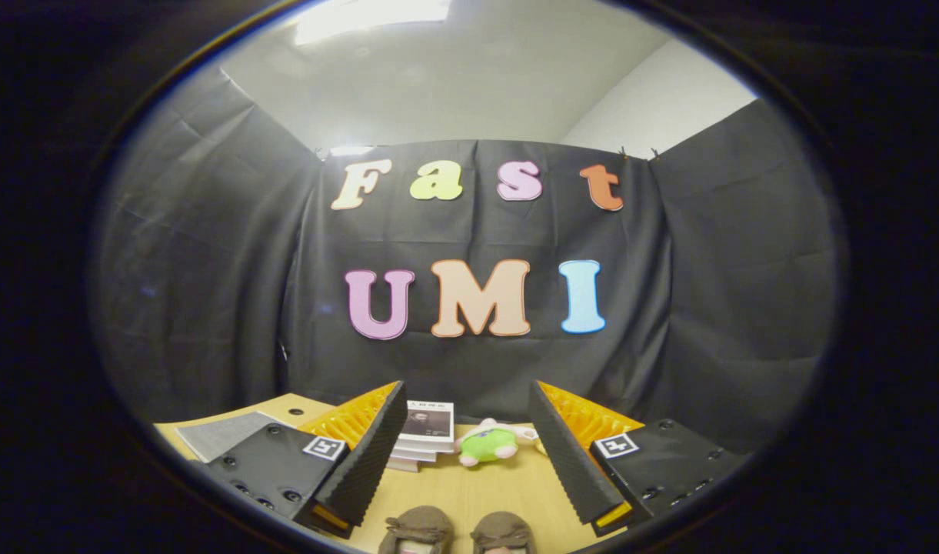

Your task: Open the storage box then place both shoes into the box .Put the left shoe in first, then the right shoe, with the right side of both shoes facing outward in a uniform manner.

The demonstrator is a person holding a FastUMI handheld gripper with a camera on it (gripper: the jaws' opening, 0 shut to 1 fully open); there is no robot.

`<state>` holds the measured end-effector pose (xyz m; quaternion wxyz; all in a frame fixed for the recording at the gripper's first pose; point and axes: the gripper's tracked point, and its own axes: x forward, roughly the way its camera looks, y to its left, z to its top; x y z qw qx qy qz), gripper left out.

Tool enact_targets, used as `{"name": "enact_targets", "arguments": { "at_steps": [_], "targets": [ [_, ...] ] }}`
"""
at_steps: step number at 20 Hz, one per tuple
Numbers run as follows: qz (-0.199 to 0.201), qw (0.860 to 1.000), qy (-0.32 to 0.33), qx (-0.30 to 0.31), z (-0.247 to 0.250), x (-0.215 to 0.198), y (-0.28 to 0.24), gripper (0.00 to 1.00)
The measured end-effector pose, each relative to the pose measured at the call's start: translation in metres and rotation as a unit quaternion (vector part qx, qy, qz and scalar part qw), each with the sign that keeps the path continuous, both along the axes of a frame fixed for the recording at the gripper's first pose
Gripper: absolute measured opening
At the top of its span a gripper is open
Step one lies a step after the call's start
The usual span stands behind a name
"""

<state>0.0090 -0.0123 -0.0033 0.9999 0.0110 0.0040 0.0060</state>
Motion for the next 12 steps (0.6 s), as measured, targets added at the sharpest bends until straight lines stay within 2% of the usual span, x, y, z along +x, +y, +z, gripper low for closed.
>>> {"name": "enact_targets", "arguments": {
  "at_steps": [7, 12],
  "targets": [
    [0.066, 0.996, 0.033, 0.049, -0.018, -0.009, 0.025, 1.00],
    [0.120, 0.978, 0.100, 0.135, -0.049, -0.018, 0.049, 1.00]
  ]
}}
